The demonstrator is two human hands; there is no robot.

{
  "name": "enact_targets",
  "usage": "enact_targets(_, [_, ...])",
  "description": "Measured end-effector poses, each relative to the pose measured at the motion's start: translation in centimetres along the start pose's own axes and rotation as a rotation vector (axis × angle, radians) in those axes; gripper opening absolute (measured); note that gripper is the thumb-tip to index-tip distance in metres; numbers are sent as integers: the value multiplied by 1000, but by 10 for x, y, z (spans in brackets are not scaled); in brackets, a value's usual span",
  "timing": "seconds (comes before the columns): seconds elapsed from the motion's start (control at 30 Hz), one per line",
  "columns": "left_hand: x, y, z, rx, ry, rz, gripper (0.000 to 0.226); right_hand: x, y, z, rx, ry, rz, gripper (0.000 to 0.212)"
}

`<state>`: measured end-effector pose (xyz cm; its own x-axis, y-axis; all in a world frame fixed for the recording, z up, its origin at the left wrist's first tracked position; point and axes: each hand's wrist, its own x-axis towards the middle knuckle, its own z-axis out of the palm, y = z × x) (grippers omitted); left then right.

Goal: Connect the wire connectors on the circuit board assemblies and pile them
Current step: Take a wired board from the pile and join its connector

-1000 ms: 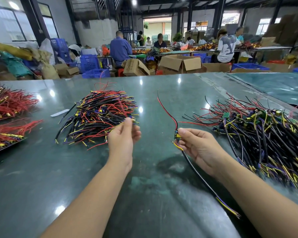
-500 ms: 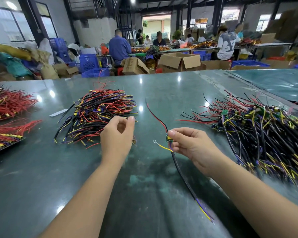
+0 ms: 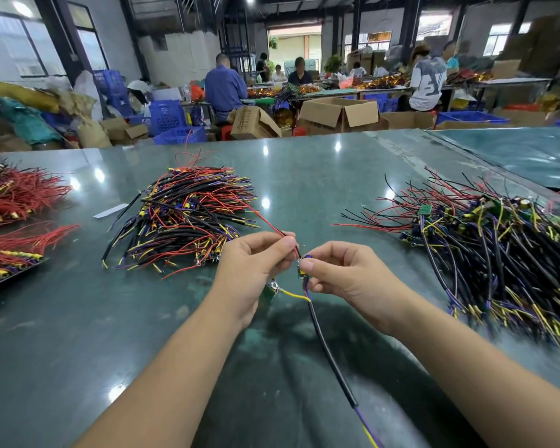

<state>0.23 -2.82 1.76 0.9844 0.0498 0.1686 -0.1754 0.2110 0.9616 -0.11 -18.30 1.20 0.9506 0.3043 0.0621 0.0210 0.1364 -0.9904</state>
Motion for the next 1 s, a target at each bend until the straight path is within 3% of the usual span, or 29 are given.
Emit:
enact_targets(0.13, [3,1,0,-82,123,-52,14,-1,-2,0,-153,-37,-32,9])
enact_targets(0.43, [15,1,-12,-79,390,34,20,-7,-5,2,-382,-189,-48,12])
enact_targets(0.77, [28,12,-42,-183,550,128,16,-18,-3,0,-439,-441,45,10])
enact_targets(0.87, [30,15,-47,-334,546,117,12,-13,-5,1,-354,-269,-42,7])
enact_targets(1.0, [26,13,-34,-409,391,59,8,-7,-6,-5,-198,24,-79,4])
